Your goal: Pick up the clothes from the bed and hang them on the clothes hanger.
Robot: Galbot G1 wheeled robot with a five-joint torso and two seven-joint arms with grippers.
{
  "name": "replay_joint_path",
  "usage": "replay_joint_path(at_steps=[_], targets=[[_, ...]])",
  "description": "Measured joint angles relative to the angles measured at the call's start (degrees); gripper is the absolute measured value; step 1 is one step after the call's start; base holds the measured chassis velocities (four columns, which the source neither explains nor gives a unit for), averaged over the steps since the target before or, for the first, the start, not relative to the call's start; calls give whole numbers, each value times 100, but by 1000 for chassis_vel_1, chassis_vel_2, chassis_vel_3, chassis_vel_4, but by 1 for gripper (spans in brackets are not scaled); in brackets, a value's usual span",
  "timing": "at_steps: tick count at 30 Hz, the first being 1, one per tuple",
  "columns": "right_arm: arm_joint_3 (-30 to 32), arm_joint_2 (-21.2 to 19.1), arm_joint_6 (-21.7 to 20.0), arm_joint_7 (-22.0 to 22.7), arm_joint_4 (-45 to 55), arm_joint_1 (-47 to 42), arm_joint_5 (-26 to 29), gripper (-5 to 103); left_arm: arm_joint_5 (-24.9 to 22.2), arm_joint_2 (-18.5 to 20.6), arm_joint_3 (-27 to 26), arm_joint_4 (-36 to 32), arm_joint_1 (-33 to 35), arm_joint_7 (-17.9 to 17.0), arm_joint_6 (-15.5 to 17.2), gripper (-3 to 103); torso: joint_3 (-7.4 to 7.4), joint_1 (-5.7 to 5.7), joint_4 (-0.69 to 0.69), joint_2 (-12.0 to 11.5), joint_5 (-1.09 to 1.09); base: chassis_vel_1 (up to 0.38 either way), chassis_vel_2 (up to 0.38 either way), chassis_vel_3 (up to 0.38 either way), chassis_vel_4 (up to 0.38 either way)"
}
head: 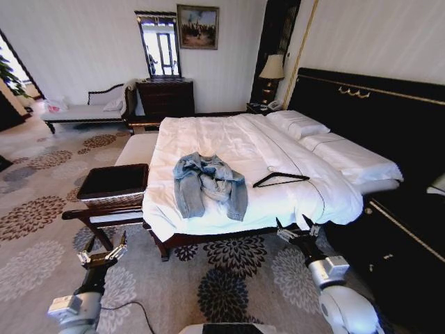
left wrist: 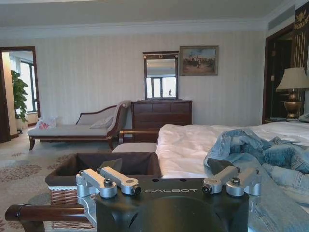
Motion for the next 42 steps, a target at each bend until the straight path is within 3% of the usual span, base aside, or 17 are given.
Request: replay_joint_path(at_steps=[24, 42], targets=[[-67, 143, 63, -97, -46, -57, -171, 100, 6, 94, -25, 56, -51, -9, 29, 99, 0, 0, 0, 0, 0, -4, 4, 6, -5], [-145, 175, 101, -105, -80, -47, -186, 100, -18, 59, -27, 79, -39, -11, 34, 99, 0, 2, 0, 0, 0, -112, 77, 106, -75]])
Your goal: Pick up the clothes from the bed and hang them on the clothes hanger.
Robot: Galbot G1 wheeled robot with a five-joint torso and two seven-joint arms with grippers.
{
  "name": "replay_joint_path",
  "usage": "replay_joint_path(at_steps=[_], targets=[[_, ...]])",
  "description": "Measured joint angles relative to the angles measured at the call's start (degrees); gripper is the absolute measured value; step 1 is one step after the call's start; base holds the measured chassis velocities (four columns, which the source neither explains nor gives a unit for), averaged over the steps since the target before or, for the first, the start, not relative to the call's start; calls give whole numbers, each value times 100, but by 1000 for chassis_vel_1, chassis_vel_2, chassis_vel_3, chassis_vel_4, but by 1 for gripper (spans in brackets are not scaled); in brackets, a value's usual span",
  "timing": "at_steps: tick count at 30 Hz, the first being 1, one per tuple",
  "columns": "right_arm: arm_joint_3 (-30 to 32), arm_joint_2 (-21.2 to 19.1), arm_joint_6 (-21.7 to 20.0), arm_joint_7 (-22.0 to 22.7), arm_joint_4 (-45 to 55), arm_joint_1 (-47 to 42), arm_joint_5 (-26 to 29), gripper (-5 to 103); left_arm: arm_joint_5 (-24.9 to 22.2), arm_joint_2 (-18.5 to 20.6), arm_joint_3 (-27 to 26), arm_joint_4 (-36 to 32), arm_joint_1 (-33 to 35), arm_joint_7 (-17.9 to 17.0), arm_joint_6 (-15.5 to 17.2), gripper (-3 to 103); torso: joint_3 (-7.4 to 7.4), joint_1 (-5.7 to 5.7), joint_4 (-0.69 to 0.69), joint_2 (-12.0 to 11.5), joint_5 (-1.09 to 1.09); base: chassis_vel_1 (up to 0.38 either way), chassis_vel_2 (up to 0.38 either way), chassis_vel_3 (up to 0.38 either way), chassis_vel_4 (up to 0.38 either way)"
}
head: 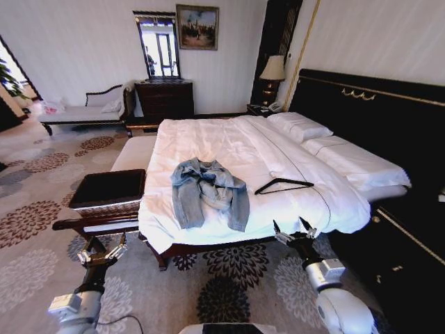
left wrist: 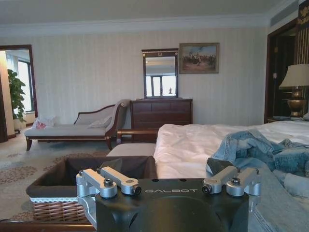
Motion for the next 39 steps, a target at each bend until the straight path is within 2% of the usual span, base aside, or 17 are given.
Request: replay_joint_path(at_steps=[39], targets=[[12, -8, 61, 11, 1, -37, -70, 100, -51, -34, 8, -46, 38, 4, -10, 99, 0, -2, 0, 1, 1, -120, 82, 121, -78]])
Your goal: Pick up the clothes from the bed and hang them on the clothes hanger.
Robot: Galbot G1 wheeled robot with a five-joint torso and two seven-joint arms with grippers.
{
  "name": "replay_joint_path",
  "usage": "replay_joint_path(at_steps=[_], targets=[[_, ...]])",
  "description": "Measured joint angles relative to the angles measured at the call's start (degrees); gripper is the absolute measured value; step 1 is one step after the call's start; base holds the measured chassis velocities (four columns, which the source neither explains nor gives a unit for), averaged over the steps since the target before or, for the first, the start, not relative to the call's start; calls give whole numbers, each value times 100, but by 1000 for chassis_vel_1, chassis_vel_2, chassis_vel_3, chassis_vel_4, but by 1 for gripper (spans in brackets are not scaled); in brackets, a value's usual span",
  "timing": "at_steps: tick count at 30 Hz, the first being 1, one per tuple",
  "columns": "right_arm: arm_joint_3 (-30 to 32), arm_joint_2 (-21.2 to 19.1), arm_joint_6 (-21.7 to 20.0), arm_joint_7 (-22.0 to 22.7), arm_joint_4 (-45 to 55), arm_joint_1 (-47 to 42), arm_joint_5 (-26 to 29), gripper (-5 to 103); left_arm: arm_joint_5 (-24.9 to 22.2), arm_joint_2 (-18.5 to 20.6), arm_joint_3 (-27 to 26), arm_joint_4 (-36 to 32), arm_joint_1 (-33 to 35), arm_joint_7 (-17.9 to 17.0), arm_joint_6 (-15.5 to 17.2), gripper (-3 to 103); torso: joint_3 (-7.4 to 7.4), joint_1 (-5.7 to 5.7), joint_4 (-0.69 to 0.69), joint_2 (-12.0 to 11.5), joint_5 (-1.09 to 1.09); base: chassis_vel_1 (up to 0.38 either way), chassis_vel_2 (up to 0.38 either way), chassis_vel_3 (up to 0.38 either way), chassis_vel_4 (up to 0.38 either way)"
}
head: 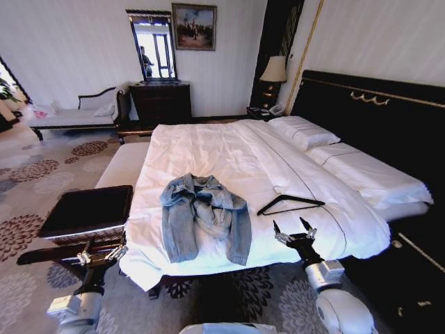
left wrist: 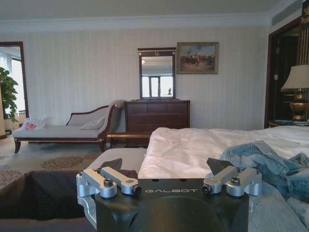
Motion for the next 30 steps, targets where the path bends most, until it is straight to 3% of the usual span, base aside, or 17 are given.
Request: replay_joint_path(at_steps=[30], targets=[[-63, 44, 9, 6, -22, 12, 11, 100, -34, -12, -13, 47, 11, -1, -3, 99, 0, 2, 1, 0, 0, -135, 83, 137, -81]])
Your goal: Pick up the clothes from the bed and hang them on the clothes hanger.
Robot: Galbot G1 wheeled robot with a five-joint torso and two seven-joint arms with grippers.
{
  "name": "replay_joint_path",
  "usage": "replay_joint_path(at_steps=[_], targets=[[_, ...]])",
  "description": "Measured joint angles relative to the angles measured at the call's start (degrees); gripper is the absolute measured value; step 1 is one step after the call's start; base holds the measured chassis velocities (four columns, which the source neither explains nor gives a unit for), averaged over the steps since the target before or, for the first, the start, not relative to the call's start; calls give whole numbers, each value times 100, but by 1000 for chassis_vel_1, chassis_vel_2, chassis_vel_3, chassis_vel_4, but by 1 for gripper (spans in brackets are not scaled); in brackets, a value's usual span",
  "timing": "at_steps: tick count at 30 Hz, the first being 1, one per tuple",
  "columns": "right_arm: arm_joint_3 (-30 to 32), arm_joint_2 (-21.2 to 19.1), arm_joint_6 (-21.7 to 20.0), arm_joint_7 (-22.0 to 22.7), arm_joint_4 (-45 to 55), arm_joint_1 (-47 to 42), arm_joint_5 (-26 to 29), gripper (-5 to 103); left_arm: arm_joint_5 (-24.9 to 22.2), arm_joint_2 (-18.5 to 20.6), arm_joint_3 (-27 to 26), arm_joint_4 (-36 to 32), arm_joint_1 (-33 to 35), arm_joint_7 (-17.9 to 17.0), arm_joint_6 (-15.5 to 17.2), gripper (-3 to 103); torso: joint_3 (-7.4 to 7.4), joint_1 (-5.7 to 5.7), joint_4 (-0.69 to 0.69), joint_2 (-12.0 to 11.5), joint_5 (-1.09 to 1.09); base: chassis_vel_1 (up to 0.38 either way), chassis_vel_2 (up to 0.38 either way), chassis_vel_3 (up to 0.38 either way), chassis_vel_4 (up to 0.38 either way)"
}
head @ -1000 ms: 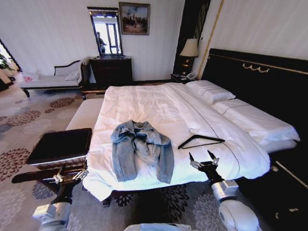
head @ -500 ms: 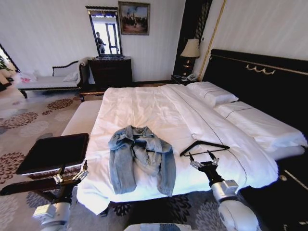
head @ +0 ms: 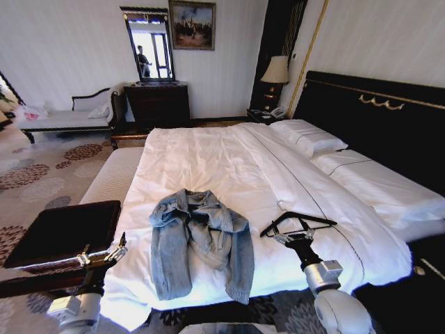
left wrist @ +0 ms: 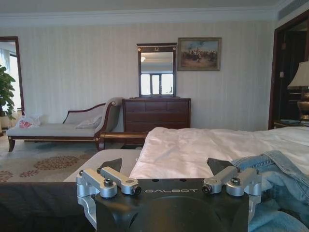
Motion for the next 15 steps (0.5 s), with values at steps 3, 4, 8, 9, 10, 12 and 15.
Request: replay_joint_path(at_steps=[3, 4, 8, 9, 10, 12, 15], targets=[[-21, 0, -6, 15, 0, 0, -6, 100, -2, -2, 0, 3, 5, 0, -1, 99, 0, 0, -1, 0, 0, -114, 31, 113, -44], [-36, 0, -9, 26, 0, -2, -7, 100, -6, -4, 1, 5, 6, 0, -2, 99, 0, 0, -1, 0, 0, -98, 41, 111, -51], [-55, -5, -23, 36, -11, -2, -36, 100, -10, -8, 2, 21, 9, 0, -3, 99, 0, 0, 0, 0, 0, -64, 36, 86, -42], [-61, -8, -26, 40, -17, -2, -40, 100, -11, -9, 3, 26, 10, 0, -4, 99, 0, 1, -1, 0, 0, 0, 0, 0, 0], [-69, -15, -31, 47, -22, 0, -42, 100, -12, -10, 3, 30, 11, 0, -4, 99, 0, 0, -1, 0, 0, 0, 0, 0, 0], [-94, -43, -39, 68, -35, 8, -44, 100, -20, -13, 6, 44, 14, 0, -5, 99, 0, 1, -1, 0, 0, 0, 0, 0, 0], [-195, -178, -193, 108, -38, 47, 308, 100, -68, -18, 26, 101, 24, 0, -5, 99, 0, -1, -1, 0, -1, 0, 0, 0, 0]])
